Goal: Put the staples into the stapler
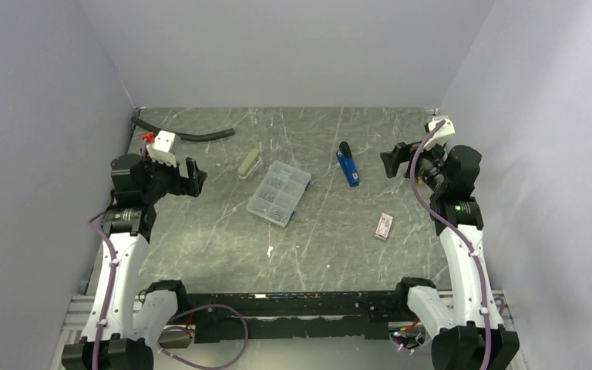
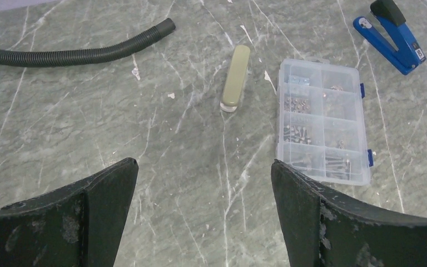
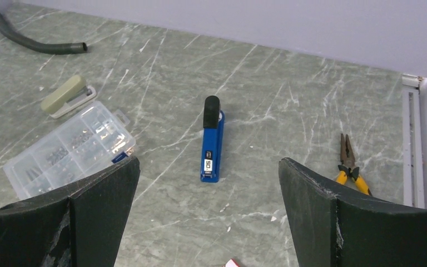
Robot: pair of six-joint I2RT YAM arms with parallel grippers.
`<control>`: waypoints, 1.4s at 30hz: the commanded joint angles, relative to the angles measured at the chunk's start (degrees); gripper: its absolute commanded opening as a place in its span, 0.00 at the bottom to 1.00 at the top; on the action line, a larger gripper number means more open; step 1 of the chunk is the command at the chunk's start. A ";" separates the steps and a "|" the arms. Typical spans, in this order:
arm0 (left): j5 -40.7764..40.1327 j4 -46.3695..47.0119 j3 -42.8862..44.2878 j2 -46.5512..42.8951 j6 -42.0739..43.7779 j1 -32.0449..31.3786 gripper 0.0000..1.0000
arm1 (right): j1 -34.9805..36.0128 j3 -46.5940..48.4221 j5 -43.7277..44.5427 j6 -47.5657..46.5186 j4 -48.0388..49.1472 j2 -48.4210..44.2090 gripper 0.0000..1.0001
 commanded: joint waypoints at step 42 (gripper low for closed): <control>-22.58 25.21 -0.13 44.54 29.02 -42.04 0.91 | -0.37 -6.95 -0.97 -7.95 3.78 4.63 1.00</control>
